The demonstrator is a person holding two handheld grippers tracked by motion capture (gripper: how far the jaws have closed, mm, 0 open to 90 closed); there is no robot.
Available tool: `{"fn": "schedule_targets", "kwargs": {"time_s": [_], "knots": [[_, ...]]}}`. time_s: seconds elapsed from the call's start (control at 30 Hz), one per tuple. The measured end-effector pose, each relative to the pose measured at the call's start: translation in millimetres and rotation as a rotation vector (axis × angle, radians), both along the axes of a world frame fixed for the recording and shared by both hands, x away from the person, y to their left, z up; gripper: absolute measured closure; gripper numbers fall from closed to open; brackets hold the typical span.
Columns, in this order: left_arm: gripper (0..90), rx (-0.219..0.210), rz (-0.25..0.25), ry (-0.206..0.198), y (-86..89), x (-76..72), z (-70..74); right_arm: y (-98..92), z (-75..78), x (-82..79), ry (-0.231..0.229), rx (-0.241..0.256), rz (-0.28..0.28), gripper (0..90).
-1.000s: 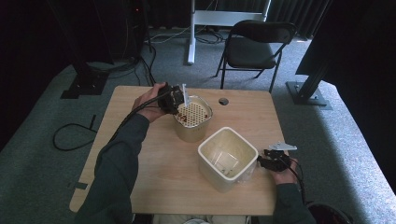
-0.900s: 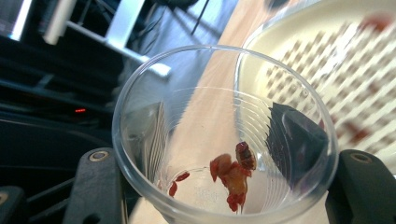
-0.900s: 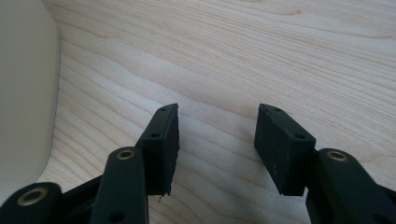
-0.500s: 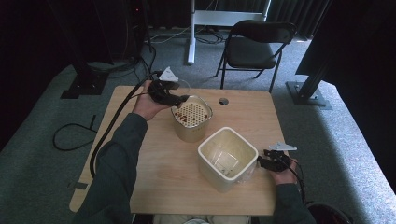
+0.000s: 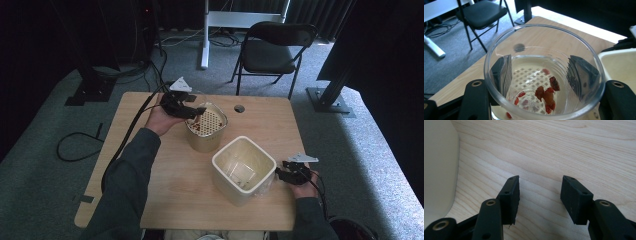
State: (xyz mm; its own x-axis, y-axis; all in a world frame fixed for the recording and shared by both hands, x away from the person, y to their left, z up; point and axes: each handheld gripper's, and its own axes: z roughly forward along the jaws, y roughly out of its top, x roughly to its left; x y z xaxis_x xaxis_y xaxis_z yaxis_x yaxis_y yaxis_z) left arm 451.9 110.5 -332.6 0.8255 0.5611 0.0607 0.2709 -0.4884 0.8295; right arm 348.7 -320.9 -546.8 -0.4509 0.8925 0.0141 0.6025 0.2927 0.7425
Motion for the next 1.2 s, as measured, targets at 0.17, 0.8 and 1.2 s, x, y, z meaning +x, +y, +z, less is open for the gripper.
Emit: {"fn": "schedule_targets", "kwargs": {"time_s": [0.17, 0.8, 1.2], "knots": [[38.1, -0.022, -0.043, -0.003, -15.3, -13.8, 4.6, -0.4, -0.7, -0.9, -0.008, 0.002, 0.000, 48.7], [36.9, -0.093, -0.196, 0.048, -84.3, -54.5, -8.3, -1.9, -1.9, -0.7, -0.017, 0.009, 0.004, 48.5], [34.5, -0.070, -0.307, 0.075, -132.2, -75.0, -22.7, -1.9, -1.9, -0.7, -0.017, 0.009, 0.004, 48.5]]}}
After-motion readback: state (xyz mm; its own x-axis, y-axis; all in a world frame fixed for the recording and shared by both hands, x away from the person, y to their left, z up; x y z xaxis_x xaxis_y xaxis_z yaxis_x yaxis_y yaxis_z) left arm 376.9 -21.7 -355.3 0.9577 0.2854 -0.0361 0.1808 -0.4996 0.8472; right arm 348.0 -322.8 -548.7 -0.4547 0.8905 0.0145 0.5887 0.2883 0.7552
